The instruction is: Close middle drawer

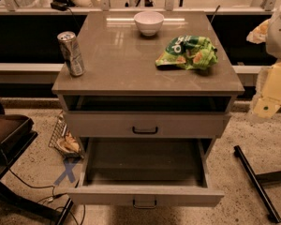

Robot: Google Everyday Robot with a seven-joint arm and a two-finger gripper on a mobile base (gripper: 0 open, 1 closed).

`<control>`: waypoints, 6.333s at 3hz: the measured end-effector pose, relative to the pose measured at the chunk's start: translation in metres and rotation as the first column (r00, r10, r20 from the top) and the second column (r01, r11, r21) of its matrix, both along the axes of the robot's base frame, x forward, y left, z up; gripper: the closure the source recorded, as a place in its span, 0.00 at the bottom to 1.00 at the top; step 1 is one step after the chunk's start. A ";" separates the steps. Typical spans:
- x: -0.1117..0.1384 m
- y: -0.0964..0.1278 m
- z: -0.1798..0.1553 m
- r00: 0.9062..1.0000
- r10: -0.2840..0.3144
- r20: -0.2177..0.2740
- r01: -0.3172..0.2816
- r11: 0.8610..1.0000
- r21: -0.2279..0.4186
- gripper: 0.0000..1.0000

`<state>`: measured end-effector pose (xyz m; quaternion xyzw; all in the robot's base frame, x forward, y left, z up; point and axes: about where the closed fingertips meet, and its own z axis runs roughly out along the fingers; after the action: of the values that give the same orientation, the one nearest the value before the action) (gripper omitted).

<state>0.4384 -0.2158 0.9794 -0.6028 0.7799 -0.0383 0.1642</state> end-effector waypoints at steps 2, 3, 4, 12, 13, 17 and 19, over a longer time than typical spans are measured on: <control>0.004 -0.005 0.006 1.000 -0.008 -0.006 0.008 1.000 -0.023 0.00; 0.006 -0.007 -0.026 0.999 -0.014 -0.043 0.016 1.000 0.026 0.00; 0.002 -0.007 -0.095 0.997 0.001 -0.079 0.009 0.991 0.136 0.00; -0.122 0.064 -0.527 0.957 0.204 -0.208 -0.124 0.932 0.342 0.72; -0.111 0.086 -0.573 0.941 0.267 -0.208 -0.158 0.891 0.426 0.95; -0.032 0.120 -0.607 0.947 0.297 -0.125 -0.194 0.836 0.514 1.00; 0.014 0.133 -0.579 0.959 0.276 -0.065 -0.212 0.852 0.479 1.00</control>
Offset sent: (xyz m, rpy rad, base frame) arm 0.0099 -0.0146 0.0098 -0.0627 0.0425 -0.0213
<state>0.4526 -0.0828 0.4005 -0.6409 0.6920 0.2115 0.2563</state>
